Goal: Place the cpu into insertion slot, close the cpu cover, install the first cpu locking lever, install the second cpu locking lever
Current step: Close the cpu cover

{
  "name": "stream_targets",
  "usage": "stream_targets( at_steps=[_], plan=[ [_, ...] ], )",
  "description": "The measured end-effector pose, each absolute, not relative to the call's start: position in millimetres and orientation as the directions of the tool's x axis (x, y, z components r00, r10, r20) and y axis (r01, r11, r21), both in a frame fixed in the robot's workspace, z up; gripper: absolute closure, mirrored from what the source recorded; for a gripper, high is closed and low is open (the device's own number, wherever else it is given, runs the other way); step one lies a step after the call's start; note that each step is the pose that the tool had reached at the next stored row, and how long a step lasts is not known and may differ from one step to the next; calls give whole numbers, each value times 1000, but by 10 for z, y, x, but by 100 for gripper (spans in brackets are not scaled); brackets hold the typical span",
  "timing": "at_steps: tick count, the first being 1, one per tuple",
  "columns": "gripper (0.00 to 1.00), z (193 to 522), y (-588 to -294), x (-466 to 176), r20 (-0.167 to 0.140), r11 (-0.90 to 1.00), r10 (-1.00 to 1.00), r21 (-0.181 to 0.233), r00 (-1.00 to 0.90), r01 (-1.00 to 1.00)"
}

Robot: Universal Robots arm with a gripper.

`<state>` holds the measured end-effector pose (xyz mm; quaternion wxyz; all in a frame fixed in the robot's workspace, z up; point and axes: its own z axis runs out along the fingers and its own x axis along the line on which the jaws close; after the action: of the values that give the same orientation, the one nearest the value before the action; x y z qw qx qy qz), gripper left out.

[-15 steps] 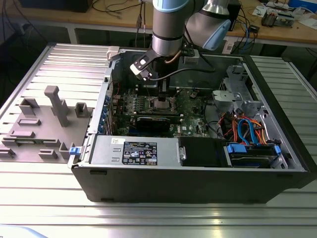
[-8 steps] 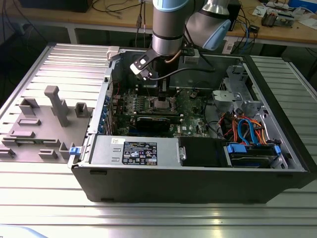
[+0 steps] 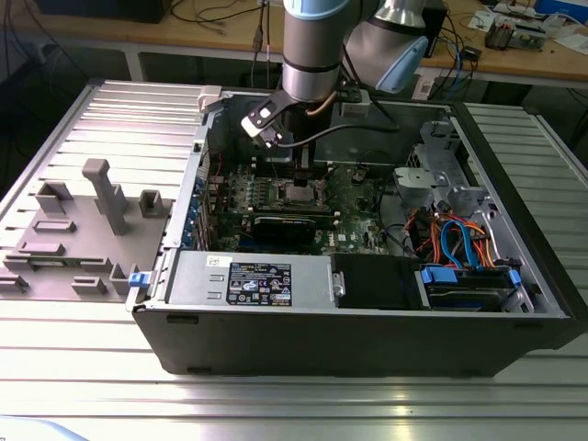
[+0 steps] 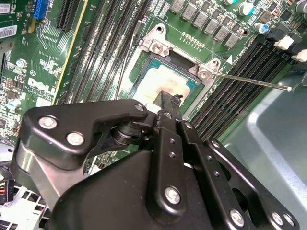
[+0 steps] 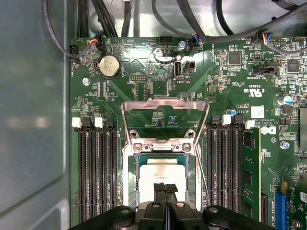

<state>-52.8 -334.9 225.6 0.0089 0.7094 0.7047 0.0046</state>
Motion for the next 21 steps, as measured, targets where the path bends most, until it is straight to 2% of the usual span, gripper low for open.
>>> stream_targets(
  at_steps=[21],
  plan=[
    [89, 2322, -3349, -528, -6, -6, 1000, 19, 7, 1000]
  ],
)
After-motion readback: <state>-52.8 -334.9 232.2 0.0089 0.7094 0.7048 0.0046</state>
